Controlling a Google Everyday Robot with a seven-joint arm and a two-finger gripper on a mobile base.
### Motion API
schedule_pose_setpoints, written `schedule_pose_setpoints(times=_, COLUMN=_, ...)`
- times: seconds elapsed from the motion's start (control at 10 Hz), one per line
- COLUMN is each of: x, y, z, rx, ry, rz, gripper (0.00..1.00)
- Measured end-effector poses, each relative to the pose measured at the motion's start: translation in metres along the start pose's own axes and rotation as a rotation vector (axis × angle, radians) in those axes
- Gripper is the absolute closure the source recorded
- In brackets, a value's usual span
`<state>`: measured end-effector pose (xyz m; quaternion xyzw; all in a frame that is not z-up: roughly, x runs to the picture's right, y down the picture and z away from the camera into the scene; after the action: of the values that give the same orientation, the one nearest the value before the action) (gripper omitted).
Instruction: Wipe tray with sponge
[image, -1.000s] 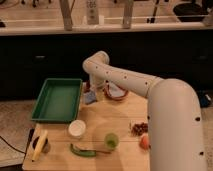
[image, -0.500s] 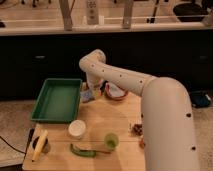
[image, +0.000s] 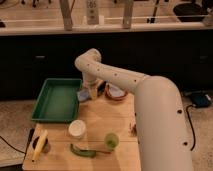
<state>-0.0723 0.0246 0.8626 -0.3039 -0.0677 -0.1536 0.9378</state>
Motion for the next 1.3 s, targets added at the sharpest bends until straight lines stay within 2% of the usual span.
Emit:
schedule_pose_setpoints(times=0.6, x=-0.014, y=-0.023, z=0.003, rx=0.010, ry=0.018, rz=-0.030, gripper=0.98)
schedule_pose_setpoints(times=0.8, x=-0.027, y=-0.031, z=0.006, rx=0.020, ry=0.012, rz=-0.055, gripper=0.98)
schedule_pose_setpoints(times=1.3, x=-0.033, y=-0.042, z=0.012, rx=0.041, ry=0.008, rz=-0.080, gripper=0.98)
